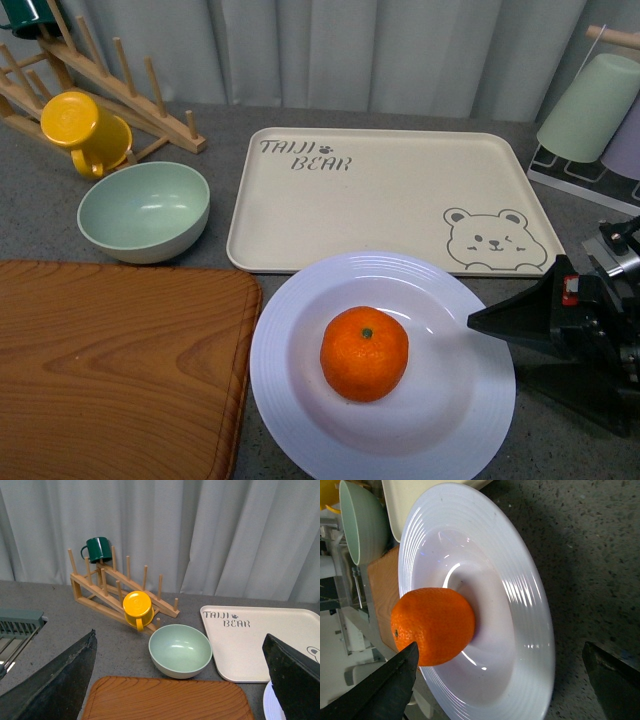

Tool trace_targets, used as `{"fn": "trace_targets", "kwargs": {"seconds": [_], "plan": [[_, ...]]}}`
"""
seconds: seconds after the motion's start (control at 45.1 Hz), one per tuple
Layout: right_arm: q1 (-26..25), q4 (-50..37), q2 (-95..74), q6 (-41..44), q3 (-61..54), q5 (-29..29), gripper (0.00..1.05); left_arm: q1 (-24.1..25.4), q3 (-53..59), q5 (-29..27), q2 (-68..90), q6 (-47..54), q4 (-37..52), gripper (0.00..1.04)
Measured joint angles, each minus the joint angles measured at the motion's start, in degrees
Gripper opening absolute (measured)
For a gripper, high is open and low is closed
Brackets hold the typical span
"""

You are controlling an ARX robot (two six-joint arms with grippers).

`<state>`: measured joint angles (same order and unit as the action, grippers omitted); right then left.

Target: Place orange and plate with both arms

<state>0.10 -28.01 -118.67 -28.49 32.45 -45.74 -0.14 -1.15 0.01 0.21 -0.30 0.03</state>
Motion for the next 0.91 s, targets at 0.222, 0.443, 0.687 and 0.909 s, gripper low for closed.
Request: {"fn": "trace_targets", "kwargs": {"seconds": [0.222, 0.443, 0.687, 0.909], "plan": [[2.38, -4.74, -5.05, -5.88, 2.56, -1.03, 0.96, 0.0, 0.0, -0.02, 0.0, 0.0, 0.0, 0.98], [3.08, -10.25, -7.61, -12.66, 2.97, -2.8, 0.96, 0.0, 0.0, -0.02, 0.0, 0.02, 0.0, 0.98], [3.34, -10.08, -9.22, -14.29, 3.34, -2.86, 0.72, 0.0, 0.0, -0.02, 0.0, 0.02, 0.0, 0.98], [3.39, -9.9, -10.95, -13.99, 3.98, -2.21, 0.36, 0.0, 0.0, -0.02, 0.0, 0.02, 0.0, 0.98]]}}
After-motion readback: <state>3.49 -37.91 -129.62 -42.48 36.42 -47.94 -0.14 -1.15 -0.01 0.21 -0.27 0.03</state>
